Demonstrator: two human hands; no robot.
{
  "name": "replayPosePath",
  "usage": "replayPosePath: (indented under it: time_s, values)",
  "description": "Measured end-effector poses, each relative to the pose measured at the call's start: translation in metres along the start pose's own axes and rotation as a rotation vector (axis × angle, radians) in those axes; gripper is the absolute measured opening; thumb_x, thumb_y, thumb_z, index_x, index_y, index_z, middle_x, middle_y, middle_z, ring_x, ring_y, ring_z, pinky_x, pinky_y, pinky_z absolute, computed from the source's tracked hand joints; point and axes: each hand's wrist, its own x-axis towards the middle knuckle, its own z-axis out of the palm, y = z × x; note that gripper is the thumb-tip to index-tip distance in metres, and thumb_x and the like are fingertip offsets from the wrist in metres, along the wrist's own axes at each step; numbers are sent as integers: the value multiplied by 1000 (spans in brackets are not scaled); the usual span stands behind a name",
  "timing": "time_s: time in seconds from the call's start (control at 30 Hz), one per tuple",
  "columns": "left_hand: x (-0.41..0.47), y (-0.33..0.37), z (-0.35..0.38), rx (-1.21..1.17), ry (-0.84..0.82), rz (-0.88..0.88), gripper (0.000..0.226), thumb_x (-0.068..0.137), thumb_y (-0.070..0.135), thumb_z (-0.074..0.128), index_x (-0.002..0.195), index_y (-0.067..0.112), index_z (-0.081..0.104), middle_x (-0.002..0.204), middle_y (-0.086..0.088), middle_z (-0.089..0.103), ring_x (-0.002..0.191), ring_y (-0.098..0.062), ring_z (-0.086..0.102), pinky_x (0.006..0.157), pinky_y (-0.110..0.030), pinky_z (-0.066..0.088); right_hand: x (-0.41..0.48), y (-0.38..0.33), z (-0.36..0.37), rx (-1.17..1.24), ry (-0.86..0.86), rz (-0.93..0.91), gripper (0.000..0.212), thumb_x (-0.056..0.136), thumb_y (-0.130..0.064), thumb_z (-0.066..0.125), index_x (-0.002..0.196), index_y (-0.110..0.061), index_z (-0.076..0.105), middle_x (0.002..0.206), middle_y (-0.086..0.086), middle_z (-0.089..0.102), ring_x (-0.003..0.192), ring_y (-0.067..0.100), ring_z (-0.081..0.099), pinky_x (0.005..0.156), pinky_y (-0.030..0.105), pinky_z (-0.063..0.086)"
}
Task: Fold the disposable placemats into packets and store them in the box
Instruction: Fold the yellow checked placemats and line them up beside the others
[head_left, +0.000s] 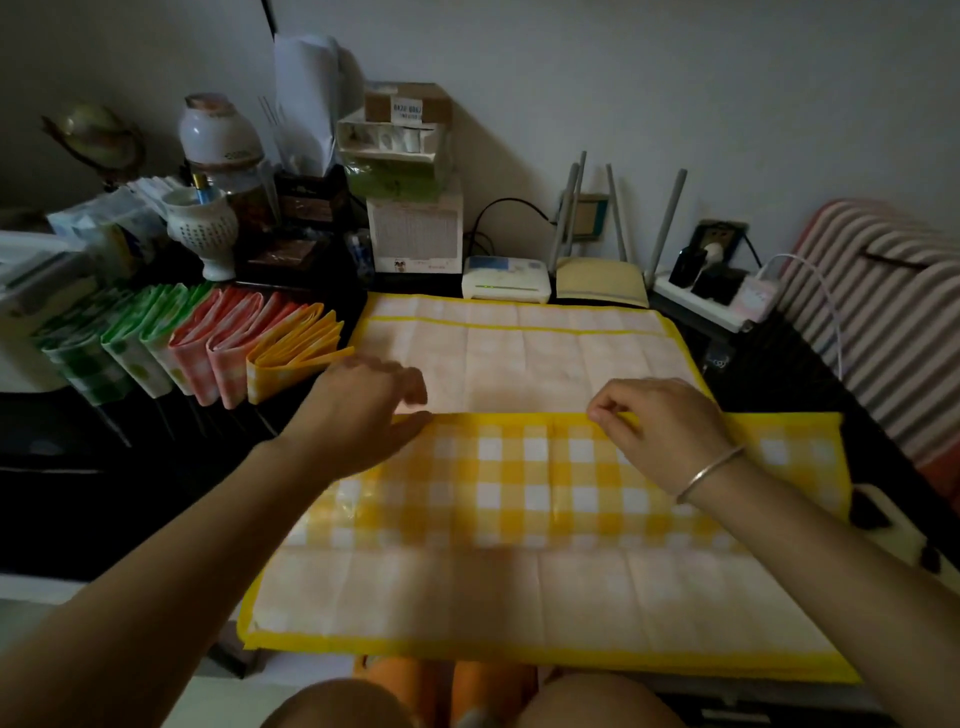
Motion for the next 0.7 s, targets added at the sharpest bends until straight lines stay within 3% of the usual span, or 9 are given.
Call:
replayPosePath:
  time_s: [0.07,0.17,0.3,0.47,0.6,0.7]
  values:
    - [3,3,18,-5,148,-37,22,92,33,60,112,24,64,114,2,65,106,-21,59,94,-38,44,17,8,20,-45,-20,-4,7,87,-20,65,81,-21,69,82,-2,68,81,27,61,71,32,37]
    - [-4,16,41,-75,228,39,24,92,34,50,108,25,65,112,3,66,105,-22,60,102,-40,39,38,17,49,-56,-95,91,11,92,-23,58,89,-22,69,97,-2,63,94,24,56,76,32,40]
    - [-21,21,76,-37,54,158,47,93,46,39,125,22,64,131,1,62,122,-18,57,111,-44,28,53,33,80,-41,-157,212,13,93,-24,55,90,-23,67,102,-2,60,97,23,56,76,32,45]
    - [-26,12,100,-9,-82,145,58,101,54,23,151,27,35,155,-1,35,144,-20,32,113,-44,17,49,43,102,20,-113,228,10,90,-16,59,83,-17,66,92,1,60,90,26,53,72,33,43]
    - [-28,12,108,-54,-124,86,65,99,63,12,156,32,12,163,3,7,151,-13,2,119,-43,6,49,46,109,44,-64,226,11,89,-19,61,81,-15,66,90,5,59,89,29,51,74,39,45]
    - [-30,14,111,-45,-112,71,65,99,63,12,156,33,8,163,4,2,150,-11,-6,120,-48,3,52,45,111,8,-85,243,12,91,-23,58,85,-17,66,95,3,59,94,27,49,78,39,44]
